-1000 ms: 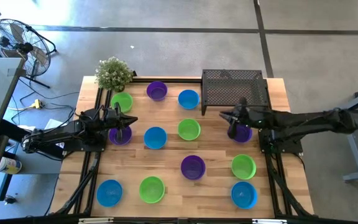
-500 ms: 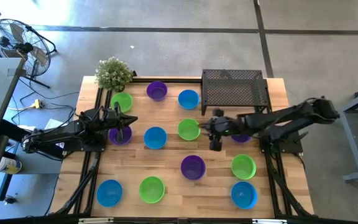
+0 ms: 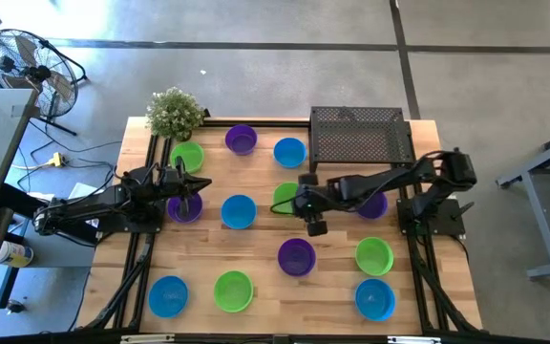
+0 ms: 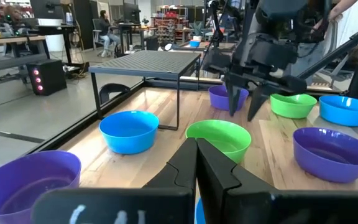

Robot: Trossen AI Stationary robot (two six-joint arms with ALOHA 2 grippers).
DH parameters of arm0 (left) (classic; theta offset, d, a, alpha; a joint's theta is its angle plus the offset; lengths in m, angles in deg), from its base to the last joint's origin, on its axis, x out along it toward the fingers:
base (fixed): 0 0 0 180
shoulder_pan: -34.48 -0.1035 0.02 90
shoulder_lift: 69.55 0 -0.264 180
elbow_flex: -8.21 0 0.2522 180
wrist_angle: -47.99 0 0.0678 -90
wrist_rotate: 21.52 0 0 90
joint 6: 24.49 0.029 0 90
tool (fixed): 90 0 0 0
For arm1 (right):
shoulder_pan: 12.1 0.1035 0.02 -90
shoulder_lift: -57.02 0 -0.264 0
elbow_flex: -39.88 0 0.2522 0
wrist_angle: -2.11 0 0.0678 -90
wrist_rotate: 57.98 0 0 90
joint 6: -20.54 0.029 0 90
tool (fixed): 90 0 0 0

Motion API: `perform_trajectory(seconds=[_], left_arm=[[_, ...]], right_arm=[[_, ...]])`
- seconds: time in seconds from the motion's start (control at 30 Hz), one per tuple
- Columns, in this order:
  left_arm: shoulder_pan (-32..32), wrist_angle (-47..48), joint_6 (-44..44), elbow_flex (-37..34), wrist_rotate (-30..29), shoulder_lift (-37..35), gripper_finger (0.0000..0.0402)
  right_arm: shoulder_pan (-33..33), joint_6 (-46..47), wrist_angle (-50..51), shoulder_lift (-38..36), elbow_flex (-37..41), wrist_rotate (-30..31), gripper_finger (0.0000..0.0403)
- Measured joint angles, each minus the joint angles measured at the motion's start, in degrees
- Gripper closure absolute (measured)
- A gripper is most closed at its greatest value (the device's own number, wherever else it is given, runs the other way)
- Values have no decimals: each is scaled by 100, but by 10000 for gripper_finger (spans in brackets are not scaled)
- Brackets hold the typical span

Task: Pick & Place Mini bowls
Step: Put the green bowl on the shelf

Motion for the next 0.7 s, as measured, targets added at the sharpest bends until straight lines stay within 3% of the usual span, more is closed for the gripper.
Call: perform_trajectory(seconds=[0.27, 0.43, 0.7], left_arm=[[0, -4, 0, 0, -2, 0, 401], [0, -6, 0, 2, -2, 0, 401], [0, -4, 0, 7, -7, -2, 401]], right_arm=[[-74, -496, -12, 491, -116, -263, 259], [-197, -590, -77, 613, -96, -118, 269], [-408, -464, -351, 609, -77, -529, 354]])
